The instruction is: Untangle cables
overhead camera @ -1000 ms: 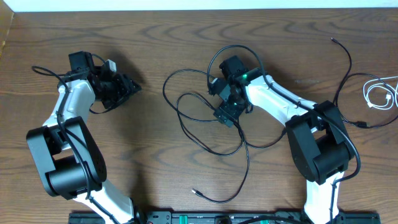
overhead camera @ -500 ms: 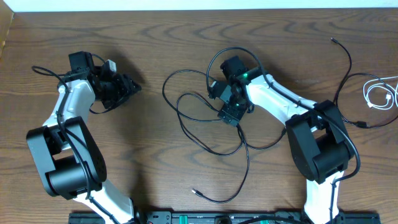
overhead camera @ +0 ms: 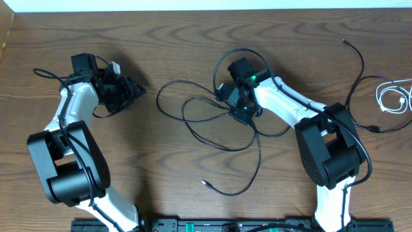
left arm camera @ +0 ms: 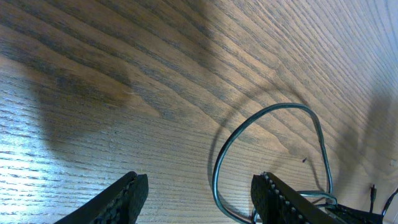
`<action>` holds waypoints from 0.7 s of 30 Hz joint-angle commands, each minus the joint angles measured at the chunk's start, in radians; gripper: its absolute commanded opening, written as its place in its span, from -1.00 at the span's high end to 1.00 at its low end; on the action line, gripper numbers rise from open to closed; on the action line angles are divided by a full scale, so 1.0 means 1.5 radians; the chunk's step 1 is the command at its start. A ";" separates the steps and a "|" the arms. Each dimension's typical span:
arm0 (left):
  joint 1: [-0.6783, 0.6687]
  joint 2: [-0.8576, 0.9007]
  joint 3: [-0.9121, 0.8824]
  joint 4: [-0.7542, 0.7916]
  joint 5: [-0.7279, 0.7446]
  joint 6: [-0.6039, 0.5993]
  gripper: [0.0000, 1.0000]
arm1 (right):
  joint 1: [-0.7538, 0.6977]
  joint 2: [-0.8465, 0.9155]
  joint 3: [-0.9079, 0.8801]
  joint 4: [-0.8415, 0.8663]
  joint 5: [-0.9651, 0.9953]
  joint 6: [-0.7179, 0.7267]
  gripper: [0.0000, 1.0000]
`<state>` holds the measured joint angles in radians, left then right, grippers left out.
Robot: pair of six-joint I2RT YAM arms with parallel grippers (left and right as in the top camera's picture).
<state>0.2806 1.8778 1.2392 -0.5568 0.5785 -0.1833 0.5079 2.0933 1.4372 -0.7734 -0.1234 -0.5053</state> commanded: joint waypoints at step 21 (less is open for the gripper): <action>0.003 0.007 0.004 -0.001 0.008 -0.001 -0.19 | -0.071 0.016 -0.007 0.003 -0.241 0.081 0.99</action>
<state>0.2806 1.8778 1.2392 -0.5568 0.5785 -0.1833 0.4355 2.0995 1.4361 -0.7723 -0.3134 -0.4305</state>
